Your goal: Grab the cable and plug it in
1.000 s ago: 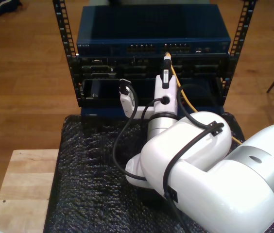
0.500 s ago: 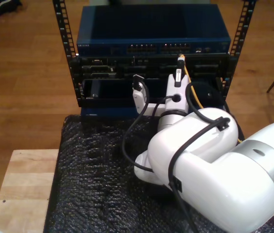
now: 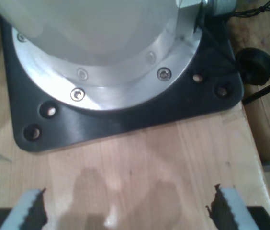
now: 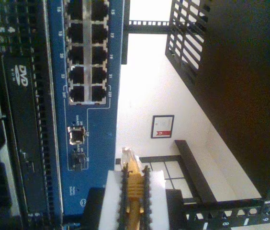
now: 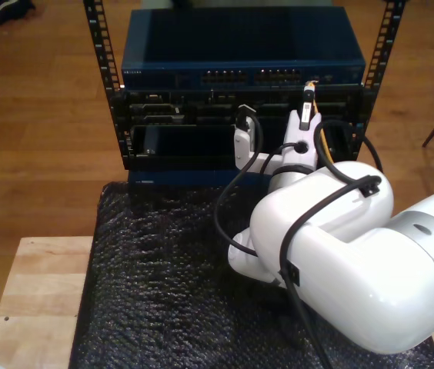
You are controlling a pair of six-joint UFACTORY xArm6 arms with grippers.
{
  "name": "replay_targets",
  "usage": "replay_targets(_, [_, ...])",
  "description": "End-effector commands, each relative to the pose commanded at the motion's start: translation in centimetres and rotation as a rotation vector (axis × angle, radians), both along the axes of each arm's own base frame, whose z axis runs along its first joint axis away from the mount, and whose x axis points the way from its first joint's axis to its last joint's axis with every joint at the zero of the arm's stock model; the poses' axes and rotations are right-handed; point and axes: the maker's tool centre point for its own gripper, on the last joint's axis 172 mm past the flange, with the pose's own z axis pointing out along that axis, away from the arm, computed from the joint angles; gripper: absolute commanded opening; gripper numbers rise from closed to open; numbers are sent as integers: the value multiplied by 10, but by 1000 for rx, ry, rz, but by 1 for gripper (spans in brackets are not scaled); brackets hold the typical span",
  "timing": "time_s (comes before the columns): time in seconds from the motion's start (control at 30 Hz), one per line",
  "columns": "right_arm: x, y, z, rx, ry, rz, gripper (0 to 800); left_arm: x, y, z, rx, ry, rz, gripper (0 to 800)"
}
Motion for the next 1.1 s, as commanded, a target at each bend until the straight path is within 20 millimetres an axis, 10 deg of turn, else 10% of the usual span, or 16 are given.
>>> replay_targets(1.1, [26,-6,-7,50,9,106,0,0,0,0,0,0,0,800])
